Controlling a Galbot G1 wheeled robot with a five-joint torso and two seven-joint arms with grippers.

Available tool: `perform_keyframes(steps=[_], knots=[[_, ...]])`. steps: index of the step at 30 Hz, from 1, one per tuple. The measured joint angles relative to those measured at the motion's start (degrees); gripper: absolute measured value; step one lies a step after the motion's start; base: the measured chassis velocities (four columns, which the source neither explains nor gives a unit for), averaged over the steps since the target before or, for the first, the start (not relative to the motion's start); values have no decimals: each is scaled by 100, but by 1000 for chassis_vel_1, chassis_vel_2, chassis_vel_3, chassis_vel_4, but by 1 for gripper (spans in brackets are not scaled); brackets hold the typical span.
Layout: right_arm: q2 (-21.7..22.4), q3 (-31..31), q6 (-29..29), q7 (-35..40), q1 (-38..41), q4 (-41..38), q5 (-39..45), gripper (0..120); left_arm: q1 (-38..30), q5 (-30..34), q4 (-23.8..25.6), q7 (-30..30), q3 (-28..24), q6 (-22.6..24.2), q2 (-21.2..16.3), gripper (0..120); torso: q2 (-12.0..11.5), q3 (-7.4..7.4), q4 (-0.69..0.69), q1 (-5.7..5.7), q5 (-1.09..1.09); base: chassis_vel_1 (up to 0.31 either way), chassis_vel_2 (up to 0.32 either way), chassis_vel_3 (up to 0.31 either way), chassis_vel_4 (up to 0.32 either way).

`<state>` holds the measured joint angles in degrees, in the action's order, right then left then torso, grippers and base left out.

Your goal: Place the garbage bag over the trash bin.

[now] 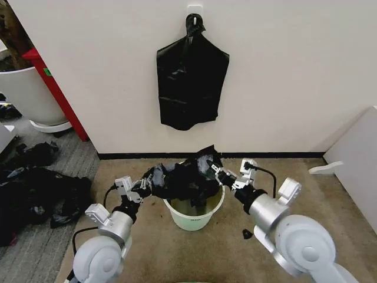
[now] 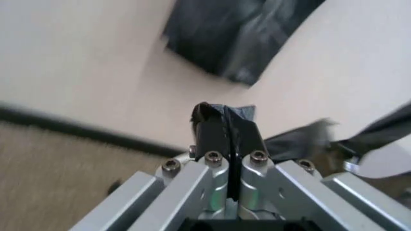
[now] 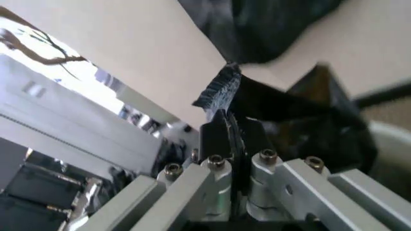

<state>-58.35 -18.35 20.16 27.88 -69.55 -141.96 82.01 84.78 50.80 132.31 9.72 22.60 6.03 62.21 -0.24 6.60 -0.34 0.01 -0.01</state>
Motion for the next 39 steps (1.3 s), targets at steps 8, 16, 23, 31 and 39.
perform_keyframes(steps=[8,16,23,31,39], knots=[[301,-468,-155,160,208,-123,310,0,-45,280,699,137,209,15,-429,0,0,0,0,0,2,0,0,0,0],[145,-530,5,256,-42,-127,367,0,106,744,950,359,152,242,-519,0,0,-1,0,0,2,0,0,0,0],[-490,-5,242,-16,-226,279,-90,0,-23,643,-330,601,-41,195,126,0,0,0,1,0,1,0,0,0,0],[-504,-8,269,56,-730,342,-360,0,492,-73,-254,625,121,-165,314,0,0,-1,0,0,1,0,0,0,0],[-313,-139,293,1482,-887,-125,10,0,1180,-839,250,677,248,-448,432,0,0,-1,1,0,1,0,0,0,0]])
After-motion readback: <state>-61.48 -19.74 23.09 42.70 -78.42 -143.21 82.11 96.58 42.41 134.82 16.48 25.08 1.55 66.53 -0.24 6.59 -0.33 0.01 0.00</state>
